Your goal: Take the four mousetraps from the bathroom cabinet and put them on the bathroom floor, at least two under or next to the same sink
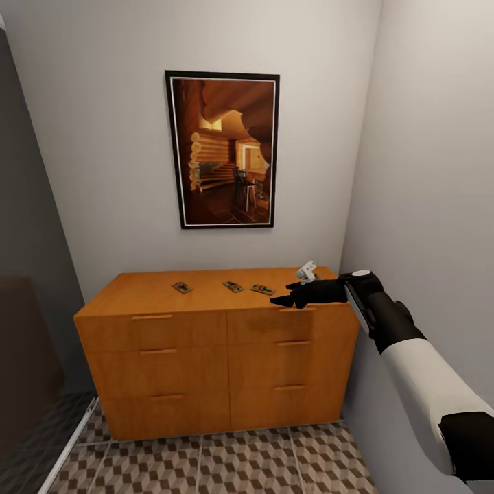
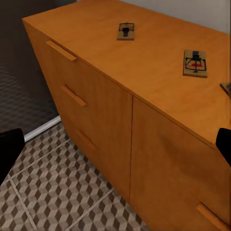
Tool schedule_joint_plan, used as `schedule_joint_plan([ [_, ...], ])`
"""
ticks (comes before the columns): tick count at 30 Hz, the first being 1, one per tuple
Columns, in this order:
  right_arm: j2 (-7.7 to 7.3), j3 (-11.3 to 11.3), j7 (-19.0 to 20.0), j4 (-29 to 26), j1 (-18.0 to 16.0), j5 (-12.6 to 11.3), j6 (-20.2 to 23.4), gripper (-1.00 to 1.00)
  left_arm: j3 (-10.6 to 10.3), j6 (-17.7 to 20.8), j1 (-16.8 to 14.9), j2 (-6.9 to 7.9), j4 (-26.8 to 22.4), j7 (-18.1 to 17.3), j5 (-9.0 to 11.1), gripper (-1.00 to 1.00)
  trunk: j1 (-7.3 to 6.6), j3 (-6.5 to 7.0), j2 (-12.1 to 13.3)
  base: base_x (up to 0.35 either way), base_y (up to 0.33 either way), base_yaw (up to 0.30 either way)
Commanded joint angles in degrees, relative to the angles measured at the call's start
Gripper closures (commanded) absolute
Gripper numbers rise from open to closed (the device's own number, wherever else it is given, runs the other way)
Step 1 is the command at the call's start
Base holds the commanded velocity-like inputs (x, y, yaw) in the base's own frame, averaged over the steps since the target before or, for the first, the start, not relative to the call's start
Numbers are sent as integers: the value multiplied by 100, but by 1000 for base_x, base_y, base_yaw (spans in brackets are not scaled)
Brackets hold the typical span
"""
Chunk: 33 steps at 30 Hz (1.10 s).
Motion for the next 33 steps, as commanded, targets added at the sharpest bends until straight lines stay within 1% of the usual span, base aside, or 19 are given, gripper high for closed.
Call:
schedule_joint_plan([
  [1,-3,3,27,-8,-4,34,25,-100,-36,-21,-3,3,6,3,15,-100,1,-5,-3,80,-70,0],
  [19,2,11,22,-8,-4,34,25,-100,-36,-19,-3,14,7,3,15,-100,1,-5,-3,103,-68,0],
  [27,5,12,22,-8,-4,34,25,-100,-36,-19,-3,18,7,3,15,-100,1,-5,-3,102,-4,0],
  [33,5,13,22,-8,-4,34,25,-100,-36,-19,-3,22,7,3,15,-100,1,-5,-3,145,79,0],
])
